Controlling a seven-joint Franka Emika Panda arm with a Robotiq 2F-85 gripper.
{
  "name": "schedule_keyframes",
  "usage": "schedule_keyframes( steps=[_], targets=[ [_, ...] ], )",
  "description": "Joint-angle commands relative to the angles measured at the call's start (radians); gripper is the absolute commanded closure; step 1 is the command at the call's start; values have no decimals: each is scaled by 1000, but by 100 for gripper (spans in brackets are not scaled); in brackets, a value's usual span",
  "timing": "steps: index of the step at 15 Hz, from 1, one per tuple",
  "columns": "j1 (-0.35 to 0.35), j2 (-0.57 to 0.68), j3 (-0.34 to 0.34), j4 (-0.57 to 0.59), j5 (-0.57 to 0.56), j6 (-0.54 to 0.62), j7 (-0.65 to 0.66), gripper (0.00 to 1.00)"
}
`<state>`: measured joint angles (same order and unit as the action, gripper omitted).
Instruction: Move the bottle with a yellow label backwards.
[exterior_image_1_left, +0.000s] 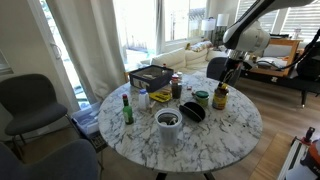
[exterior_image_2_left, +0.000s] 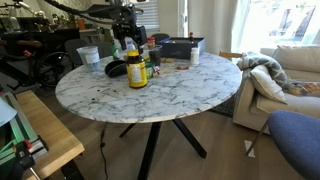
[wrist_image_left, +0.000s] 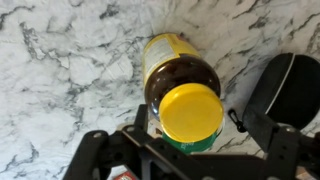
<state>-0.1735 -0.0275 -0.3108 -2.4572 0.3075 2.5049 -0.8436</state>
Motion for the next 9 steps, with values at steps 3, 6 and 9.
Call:
schedule_keyframes(
  steps=[3, 6, 9],
  targets=[
    [-27, 44, 26, 17, -4, 28, 11, 19],
    [-31, 48, 33, 18, -13, 41, 10, 41],
    [-33, 38, 41, 16, -40, 66, 11, 59]
  ],
)
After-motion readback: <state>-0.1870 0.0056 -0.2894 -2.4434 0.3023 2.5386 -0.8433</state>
